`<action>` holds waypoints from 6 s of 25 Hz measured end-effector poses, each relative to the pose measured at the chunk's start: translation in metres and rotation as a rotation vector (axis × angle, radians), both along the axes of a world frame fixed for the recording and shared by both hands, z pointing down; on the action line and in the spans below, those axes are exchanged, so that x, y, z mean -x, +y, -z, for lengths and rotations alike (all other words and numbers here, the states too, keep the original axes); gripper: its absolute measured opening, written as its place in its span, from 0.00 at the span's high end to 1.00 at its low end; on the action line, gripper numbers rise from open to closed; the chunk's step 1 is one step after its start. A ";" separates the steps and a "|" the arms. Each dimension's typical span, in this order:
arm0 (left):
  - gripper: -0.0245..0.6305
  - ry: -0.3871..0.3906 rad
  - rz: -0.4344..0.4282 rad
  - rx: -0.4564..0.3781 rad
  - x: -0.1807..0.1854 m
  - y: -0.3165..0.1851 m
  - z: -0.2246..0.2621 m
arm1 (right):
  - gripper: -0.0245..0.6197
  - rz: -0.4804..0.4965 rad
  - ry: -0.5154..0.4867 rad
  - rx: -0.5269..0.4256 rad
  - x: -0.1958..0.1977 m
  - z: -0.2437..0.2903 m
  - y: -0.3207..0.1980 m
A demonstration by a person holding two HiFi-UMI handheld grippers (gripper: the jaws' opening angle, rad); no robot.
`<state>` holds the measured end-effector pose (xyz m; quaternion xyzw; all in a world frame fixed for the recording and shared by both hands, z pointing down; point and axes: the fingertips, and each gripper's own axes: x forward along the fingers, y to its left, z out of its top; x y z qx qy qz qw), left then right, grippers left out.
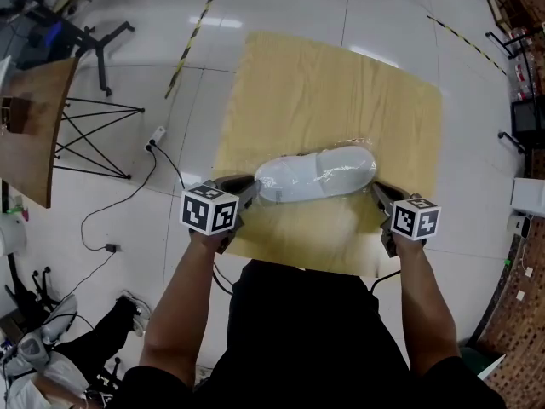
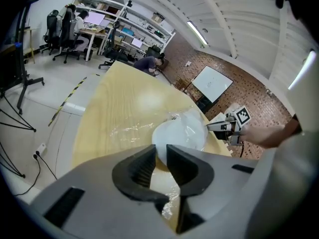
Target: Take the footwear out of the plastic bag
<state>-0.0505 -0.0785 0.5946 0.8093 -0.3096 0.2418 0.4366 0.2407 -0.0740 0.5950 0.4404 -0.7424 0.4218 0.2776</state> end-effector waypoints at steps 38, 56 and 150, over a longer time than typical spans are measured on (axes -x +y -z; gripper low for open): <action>0.70 0.006 0.100 0.090 0.054 0.013 0.008 | 0.69 0.102 0.205 -0.172 -0.008 0.033 -0.008; 0.78 0.118 0.114 0.213 0.036 0.019 -0.002 | 0.78 0.531 0.301 -0.248 0.095 0.018 -0.008; 0.84 0.141 0.103 0.182 0.039 0.040 0.007 | 0.96 0.695 0.534 -0.220 0.057 0.030 0.012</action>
